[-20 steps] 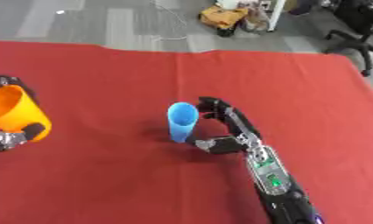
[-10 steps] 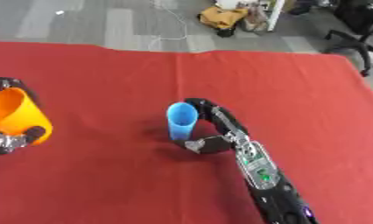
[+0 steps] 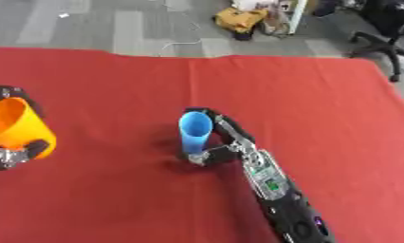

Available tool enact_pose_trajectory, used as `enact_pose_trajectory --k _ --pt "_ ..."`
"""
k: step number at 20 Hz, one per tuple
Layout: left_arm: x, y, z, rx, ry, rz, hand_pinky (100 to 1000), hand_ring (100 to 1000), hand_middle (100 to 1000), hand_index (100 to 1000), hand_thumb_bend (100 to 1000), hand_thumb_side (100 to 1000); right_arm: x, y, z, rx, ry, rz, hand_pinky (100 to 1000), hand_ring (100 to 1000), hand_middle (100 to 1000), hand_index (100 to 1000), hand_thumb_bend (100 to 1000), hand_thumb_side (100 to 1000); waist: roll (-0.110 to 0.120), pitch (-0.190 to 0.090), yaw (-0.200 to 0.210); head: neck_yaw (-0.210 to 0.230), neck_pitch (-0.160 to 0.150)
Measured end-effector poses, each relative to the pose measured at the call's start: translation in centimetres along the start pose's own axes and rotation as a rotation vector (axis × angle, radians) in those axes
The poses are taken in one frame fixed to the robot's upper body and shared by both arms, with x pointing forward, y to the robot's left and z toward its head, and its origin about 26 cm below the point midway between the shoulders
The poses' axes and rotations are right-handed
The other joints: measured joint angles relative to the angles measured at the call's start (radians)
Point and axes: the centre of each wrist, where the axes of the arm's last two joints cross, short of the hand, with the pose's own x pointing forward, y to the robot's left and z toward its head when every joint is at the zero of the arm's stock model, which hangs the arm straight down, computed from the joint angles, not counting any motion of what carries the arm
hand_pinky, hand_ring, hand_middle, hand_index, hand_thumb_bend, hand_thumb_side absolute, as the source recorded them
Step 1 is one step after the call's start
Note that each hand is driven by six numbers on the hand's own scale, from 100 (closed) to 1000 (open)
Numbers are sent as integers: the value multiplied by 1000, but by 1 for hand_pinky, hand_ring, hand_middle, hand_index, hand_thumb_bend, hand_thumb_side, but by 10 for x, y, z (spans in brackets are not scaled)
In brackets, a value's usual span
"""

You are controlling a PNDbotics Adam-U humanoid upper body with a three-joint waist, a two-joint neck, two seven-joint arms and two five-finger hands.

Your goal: Pour the contents of one cup into another cup.

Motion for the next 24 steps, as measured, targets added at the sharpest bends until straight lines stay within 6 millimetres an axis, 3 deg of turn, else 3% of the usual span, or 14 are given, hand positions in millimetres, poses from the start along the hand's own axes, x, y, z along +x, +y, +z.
enact_pose_trajectory --k 2,6,7,14,24 --pt "0 0 0 -2 0 0 634 359 221 642 100 100 0 2 -3 6 -3 -3 701 634 565 832 539 100 0 0 0 -3 0" --pt "0 0 0 -5 -1 1 634 359 221 642 100 100 1 4 -6 12 -5 -5 701 634 565 832 539 100 0 -1 0 -4 0" --pt "0 0 0 -5 -1 1 634 359 221 642 100 100 0 4 -6 12 -4 -5 672 559 507 784 448 100 0 -1 1 -4 0" --pt "0 -2 -2 -7 -7 7 635 360 221 642 100 100 0 8 -9 22 -7 -1 639 490 434 696 296 100 0 -2 4 -6 0" --pt "3 -1 -3 2 -23 17 635 361 223 641 100 100 1 8 -8 -30 -3 -24 627 482 424 686 261 100 2 -7 4 -8 0"
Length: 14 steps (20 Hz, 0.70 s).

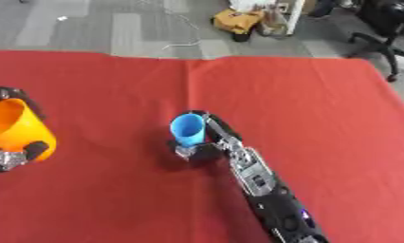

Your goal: Pour the contents of one cup into another cup.

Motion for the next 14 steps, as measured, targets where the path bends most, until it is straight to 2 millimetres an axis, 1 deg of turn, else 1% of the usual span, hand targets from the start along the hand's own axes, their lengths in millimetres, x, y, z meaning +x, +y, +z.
enact_pose_trajectory --k 2,5,10,14 --pt "2 0 0 2 -7 4 635 361 225 641 100 100 2 -7 1 -18 -1 -1 627 482 425 688 260 100 0 -2 0 0 0" --pt "3 0 0 1 -10 8 635 361 226 641 100 100 6 -28 1 -48 -4 17 627 483 425 690 258 100 -1 -7 1 0 0" --pt "2 1 3 -8 -4 9 636 362 227 641 100 100 20 -76 3 -92 -23 89 630 485 426 694 253 100 -3 -10 4 0 0" --pt "2 -2 4 -25 -5 11 636 362 226 640 100 100 42 -115 0 -102 -66 168 633 488 428 697 250 100 -8 -12 9 0 0"
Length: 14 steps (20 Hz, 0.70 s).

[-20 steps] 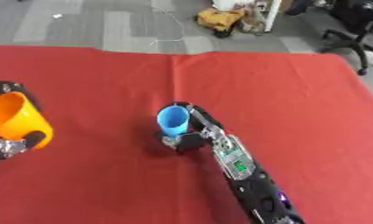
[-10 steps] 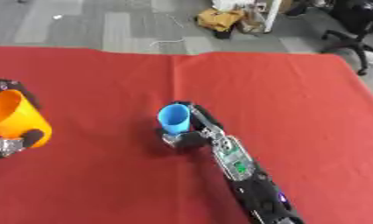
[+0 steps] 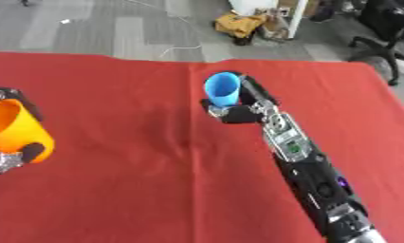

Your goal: Pour the contents of one cup into another cup.

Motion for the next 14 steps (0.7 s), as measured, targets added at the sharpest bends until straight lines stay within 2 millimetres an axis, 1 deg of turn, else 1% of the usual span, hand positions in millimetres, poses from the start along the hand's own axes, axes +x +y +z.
enact_pose_trajectory --k 3,6,11,14 --pt "-1 -3 1 -24 0 -2 636 362 226 641 100 100 16 -22 -8 15 -49 49 636 489 429 698 248 100 -1 0 6 0 0" --pt "-2 -6 4 -61 5 -10 637 362 226 641 100 100 32 -33 -18 45 -100 86 638 491 430 699 246 100 -1 0 8 -1 0" --pt "-4 -11 6 -122 3 -29 641 364 228 622 100 100 51 -37 -30 102 -162 123 643 495 434 702 246 100 -4 -1 11 -3 0" --pt "-6 -15 9 -176 -5 -38 642 363 226 615 100 100 68 -37 -44 154 -219 152 645 497 436 704 246 100 -7 -6 11 -3 -1"
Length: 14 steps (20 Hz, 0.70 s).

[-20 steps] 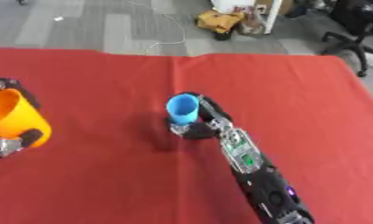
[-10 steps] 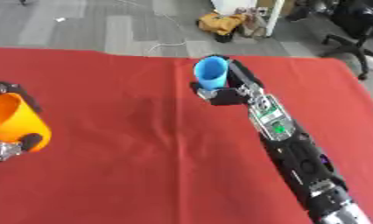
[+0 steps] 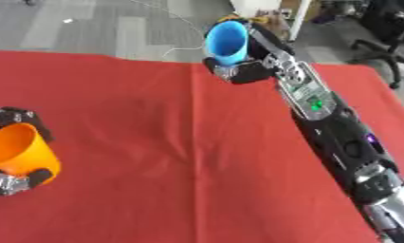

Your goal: Pour the contents of one cup into another cup.

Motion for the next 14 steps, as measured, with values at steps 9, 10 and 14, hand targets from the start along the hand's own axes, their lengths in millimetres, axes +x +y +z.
enact_pose_trajectory --k 9,10,14 --pt "-17 -9 7 -95 24 -5 645 365 229 602 100 100 35 0 -41 147 -150 75 653 503 442 708 247 100 -14 -13 0 0 -2" --pt "-19 -9 7 -105 30 -12 645 365 229 603 100 100 38 0 -45 162 -163 79 653 503 442 708 247 100 -14 -14 0 0 -2" --pt "-26 -9 3 -127 45 -34 645 367 231 604 100 100 47 11 -61 217 -211 80 653 504 443 709 248 100 -16 -17 0 0 -2"
